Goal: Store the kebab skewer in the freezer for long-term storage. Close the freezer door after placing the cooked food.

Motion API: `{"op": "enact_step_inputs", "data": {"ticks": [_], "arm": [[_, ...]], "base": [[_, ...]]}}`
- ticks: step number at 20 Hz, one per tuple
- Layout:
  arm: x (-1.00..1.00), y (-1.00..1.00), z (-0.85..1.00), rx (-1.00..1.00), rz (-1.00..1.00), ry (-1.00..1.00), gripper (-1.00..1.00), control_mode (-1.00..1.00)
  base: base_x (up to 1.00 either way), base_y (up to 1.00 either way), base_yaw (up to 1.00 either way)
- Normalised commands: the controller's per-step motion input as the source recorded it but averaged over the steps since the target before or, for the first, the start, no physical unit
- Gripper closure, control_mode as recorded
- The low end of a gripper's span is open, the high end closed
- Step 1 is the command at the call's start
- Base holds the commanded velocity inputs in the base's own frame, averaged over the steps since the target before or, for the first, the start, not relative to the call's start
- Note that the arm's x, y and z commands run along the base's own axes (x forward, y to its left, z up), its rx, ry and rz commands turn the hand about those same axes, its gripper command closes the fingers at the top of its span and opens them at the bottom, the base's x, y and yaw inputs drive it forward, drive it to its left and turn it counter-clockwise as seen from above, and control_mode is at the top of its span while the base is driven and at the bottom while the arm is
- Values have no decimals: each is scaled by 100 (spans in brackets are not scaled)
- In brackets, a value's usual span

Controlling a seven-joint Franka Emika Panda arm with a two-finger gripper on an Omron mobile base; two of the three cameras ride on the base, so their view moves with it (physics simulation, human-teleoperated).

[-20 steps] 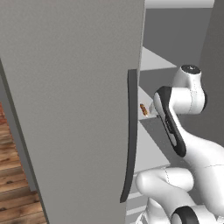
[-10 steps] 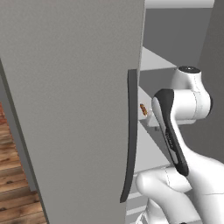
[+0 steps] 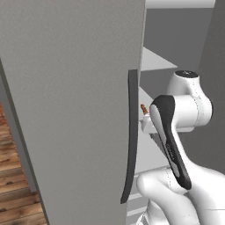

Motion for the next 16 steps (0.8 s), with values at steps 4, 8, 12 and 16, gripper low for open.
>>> {"op": "enact_step_inputs", "data": {"ticks": [4,8,12,16], "arm": [[-36,-1,-7,2,-1,0,-100,-100],[-12,-3,-21,0,0,0,-100,-100],[1,-39,-33,0,1,0,-100,-100],[1,-48,-33,0,1,0,-100,-100]], "base": [[0,0,0],[0,0,0],[0,0,0],[0,0,0]]}}
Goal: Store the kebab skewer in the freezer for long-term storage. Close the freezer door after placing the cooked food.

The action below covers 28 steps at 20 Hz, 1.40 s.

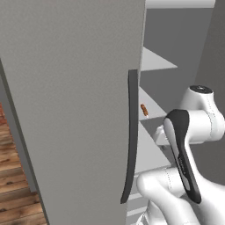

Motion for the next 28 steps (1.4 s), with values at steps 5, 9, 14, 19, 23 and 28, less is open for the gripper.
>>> {"op": "enact_step_inputs", "data": {"ticks": [5,9,14,19,23,28], "arm": [[0,-15,-15,0,0,0,-100,-100],[0,0,0,0,0,0,-100,-100],[0,0,0,0,0,0,-100,-100],[0,0,-9,0,1,0,-100,-100],[0,0,-4,0,0,0,-100,100],[0,0,0,0,0,0,-100,100]], "base": [[0,0,0],[0,0,0],[0,0,0],[0,0,0],[-21,0,0],[-52,-3,0]]}}
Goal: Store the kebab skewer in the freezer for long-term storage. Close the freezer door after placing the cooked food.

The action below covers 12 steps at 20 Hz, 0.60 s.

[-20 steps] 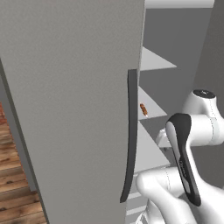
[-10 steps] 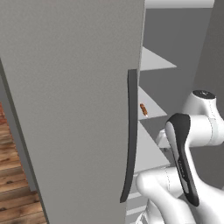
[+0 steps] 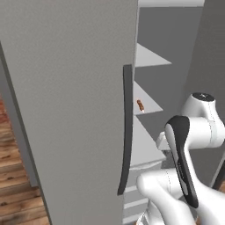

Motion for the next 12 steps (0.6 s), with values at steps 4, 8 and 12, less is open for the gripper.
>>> {"op": "enact_step_inputs", "data": {"ticks": [4,8,12], "arm": [[0,0,0,0,0,0,-100,100],[0,0,0,0,0,0,-100,100],[0,0,0,0,0,0,-100,100]], "base": [[-44,-1,0],[-41,-1,0],[-47,-1,2]]}}
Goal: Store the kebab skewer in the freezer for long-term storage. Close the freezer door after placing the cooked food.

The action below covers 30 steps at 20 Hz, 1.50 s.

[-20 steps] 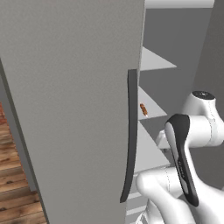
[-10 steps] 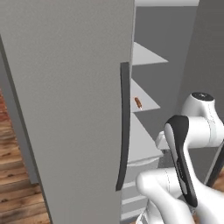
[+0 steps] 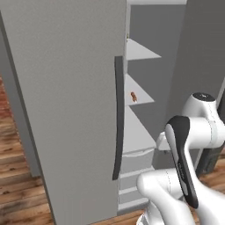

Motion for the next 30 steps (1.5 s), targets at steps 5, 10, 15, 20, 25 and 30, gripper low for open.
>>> {"op": "enact_step_inputs", "data": {"ticks": [5,10,15,20,25,30], "arm": [[0,0,0,0,0,0,-100,100],[0,0,0,0,0,0,-100,100],[0,0,0,0,0,0,-100,100],[0,0,0,0,0,0,-100,100],[0,0,0,0,0,0,-100,100],[0,0,0,0,0,0,-100,100]], "base": [[-14,-16,6],[-1,-35,13],[0,-38,14],[-1,-36,15],[-19,-32,8],[-27,-33,3]]}}
